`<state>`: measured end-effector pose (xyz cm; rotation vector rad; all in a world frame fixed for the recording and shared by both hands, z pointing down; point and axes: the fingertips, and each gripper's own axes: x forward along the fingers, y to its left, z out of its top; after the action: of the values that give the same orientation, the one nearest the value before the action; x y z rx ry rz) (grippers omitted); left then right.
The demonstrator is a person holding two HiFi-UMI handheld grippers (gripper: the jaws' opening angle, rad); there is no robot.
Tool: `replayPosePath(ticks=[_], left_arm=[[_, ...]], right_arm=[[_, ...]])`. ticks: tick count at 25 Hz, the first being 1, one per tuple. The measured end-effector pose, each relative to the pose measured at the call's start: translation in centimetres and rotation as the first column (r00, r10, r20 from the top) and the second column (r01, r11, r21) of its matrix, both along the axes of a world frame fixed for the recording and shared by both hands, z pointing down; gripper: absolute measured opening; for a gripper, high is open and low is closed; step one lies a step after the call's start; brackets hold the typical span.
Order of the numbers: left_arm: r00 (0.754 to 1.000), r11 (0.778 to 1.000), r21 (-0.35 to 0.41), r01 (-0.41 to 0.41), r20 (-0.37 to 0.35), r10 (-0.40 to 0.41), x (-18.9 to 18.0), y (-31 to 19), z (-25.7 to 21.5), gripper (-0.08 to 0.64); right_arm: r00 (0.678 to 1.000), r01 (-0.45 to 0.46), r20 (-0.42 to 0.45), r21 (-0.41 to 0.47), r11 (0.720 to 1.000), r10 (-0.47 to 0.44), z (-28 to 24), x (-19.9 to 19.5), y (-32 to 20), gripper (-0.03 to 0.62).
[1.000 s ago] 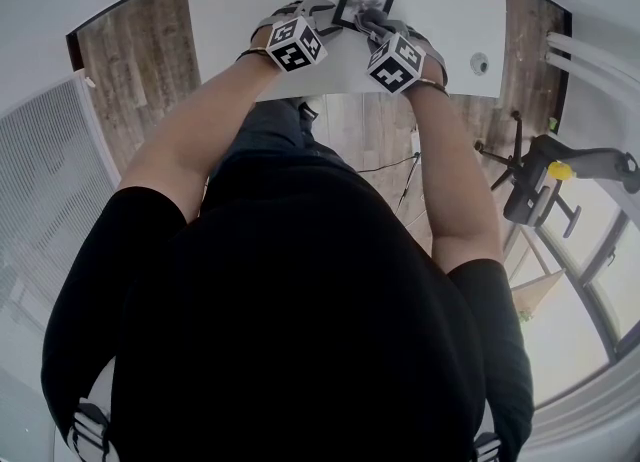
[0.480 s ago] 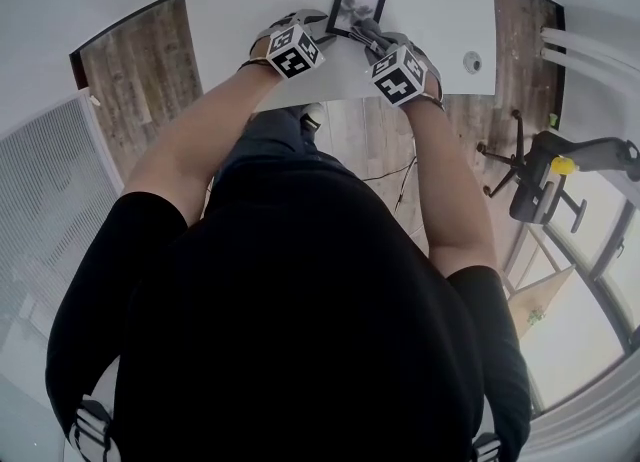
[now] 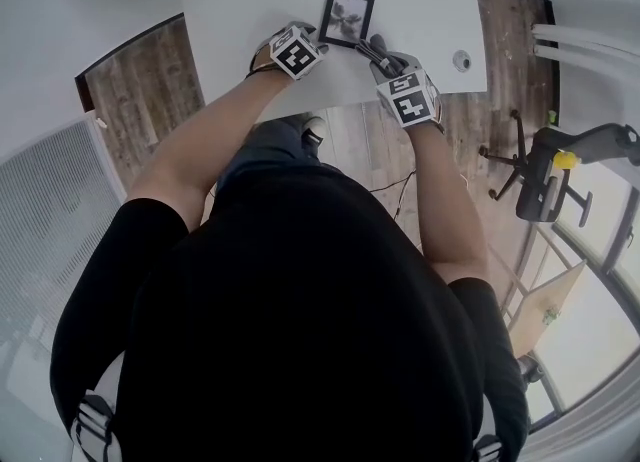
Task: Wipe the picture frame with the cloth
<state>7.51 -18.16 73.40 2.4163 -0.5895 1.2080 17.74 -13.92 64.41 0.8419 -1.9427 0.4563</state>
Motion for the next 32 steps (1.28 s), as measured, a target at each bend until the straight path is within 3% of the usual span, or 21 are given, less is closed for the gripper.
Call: replayPosePath(ticks=[4, 10, 14, 20, 25, 32], left_arm=[[0.999, 0.999, -0.008, 0.041, 0.017, -0.041, -1.8, 0.6, -1.0, 0.202], [0.997, 0.998, 0.029, 0.062, -0.053, -0.06, -4.1, 2.9, -5.6, 0.201], [0.991, 0.99, 0.111, 0.088, -0.114, -0.075, -5.5, 3.5, -10.3, 0.201], [0.973, 0.955, 0.249, 0.16, -0.2, -0.111, -7.0, 3.5, -17.7, 0.198], [0.956, 0.928, 0.305, 0.214, -0.259, -0.136, -8.1, 3.6, -21.8, 0.192], [0.911, 0.859, 0.405, 0.313, -0.384, -0.151, -9.2, 3.9, -28.5, 0.137]], right_arm=[[0.998, -0.039, 0.048, 0.041, 0.998, 0.037, -2.1, 0.2, 0.2, 0.107], [0.987, -0.098, 0.135, 0.099, 0.99, 0.084, -5.9, 0.7, 0.5, 0.106], [0.98, -0.117, 0.178, 0.152, 0.982, 0.089, -9.2, 1.0, 0.6, 0.107], [0.967, -0.149, 0.235, 0.21, 0.966, 0.098, -13.4, 2.3, 0.6, 0.106], [0.942, -0.216, 0.308, 0.261, 0.941, 0.13, -17.1, 3.8, 0.0, 0.106], [0.901, -0.3, 0.402, 0.309, 0.902, 0.162, -21.7, 5.9, -0.1, 0.106]])
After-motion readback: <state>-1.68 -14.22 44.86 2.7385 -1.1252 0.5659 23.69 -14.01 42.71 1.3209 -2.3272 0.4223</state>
